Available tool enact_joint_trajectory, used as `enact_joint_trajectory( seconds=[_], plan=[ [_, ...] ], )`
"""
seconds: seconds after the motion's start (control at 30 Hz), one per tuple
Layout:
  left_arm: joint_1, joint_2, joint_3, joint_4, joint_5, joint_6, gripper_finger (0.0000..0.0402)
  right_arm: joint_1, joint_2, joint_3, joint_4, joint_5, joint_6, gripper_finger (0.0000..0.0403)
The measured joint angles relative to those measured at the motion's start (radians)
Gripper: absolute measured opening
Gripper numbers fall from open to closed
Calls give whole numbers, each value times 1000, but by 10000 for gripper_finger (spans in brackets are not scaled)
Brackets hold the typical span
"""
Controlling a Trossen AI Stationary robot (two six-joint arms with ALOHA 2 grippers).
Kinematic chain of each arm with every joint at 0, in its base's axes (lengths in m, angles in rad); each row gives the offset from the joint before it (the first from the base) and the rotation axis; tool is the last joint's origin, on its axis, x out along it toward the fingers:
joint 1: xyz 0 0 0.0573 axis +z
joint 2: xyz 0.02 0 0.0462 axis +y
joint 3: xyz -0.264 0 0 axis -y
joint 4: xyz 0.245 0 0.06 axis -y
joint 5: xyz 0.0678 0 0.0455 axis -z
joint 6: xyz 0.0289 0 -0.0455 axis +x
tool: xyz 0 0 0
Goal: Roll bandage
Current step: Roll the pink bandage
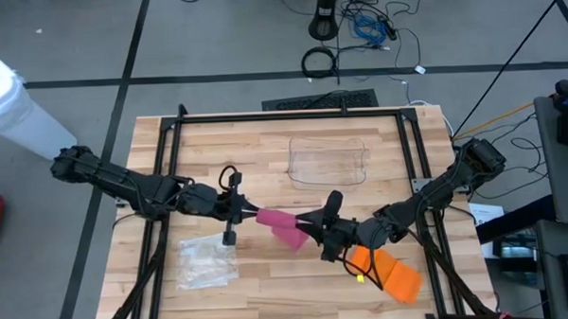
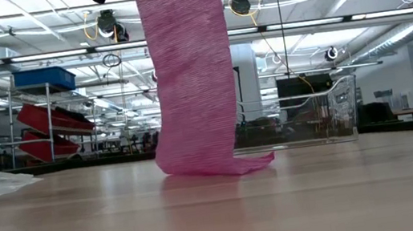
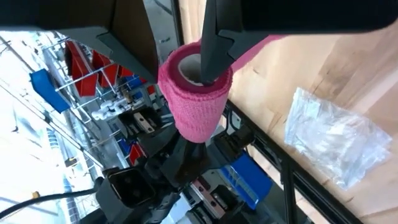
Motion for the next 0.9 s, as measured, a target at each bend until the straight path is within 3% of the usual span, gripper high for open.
enact_joint_trajectory(
  seconds=[0.3,0.6,0.73,0.9],
  plan=[
    [-1,0,0,-3,39,0,17,-13,4,0,-2,-111,-324,105],
    [-1,1,1,7,42,-2,17,-48,4,0,2,-153,-403,105],
    [0,1,1,15,41,1,17,-64,4,0,1,-208,-349,103],
    [0,1,1,21,40,4,17,-72,4,0,-1,-211,-245,54]
  ],
)
